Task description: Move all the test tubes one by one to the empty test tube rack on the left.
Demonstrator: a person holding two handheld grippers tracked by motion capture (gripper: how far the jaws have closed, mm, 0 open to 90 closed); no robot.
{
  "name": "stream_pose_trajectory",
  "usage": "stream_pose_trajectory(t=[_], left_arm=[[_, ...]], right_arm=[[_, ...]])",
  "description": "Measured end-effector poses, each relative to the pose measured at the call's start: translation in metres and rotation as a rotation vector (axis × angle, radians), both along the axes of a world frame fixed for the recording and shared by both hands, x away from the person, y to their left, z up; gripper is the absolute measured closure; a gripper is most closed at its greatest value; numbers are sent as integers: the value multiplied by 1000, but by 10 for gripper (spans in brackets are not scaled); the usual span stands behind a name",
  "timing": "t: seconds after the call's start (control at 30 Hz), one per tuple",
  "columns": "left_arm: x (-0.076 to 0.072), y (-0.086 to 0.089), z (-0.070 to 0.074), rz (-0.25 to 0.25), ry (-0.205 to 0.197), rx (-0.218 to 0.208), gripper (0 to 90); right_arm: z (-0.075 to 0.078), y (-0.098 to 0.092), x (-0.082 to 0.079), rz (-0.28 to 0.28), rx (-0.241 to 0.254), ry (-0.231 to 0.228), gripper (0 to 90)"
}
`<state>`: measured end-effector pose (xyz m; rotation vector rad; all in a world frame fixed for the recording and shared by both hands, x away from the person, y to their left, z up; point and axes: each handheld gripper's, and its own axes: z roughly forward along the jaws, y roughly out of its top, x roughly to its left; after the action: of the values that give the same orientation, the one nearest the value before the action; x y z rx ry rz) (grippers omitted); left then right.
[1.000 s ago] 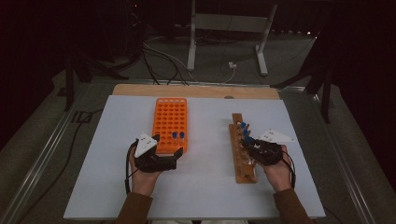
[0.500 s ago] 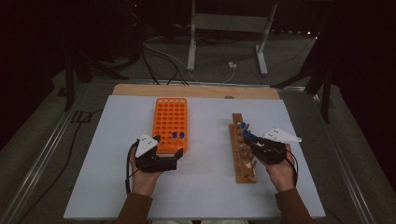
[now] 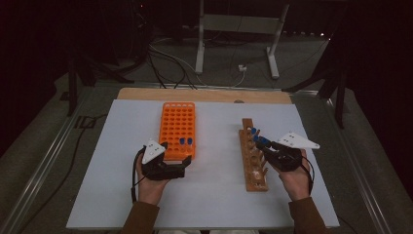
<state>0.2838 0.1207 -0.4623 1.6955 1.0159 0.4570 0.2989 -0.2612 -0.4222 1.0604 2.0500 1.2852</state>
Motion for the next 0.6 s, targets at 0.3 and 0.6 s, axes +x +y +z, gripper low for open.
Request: stream_pose_trajectory(t=[0.3, 0.6], left_arm=[[0, 0, 0, 0, 1, -1, 15], [0, 0, 0, -1, 0, -2, 15]], right_arm=[[8, -1, -4, 7, 7, -18, 764], [16, -2, -8, 16, 29, -37, 764]])
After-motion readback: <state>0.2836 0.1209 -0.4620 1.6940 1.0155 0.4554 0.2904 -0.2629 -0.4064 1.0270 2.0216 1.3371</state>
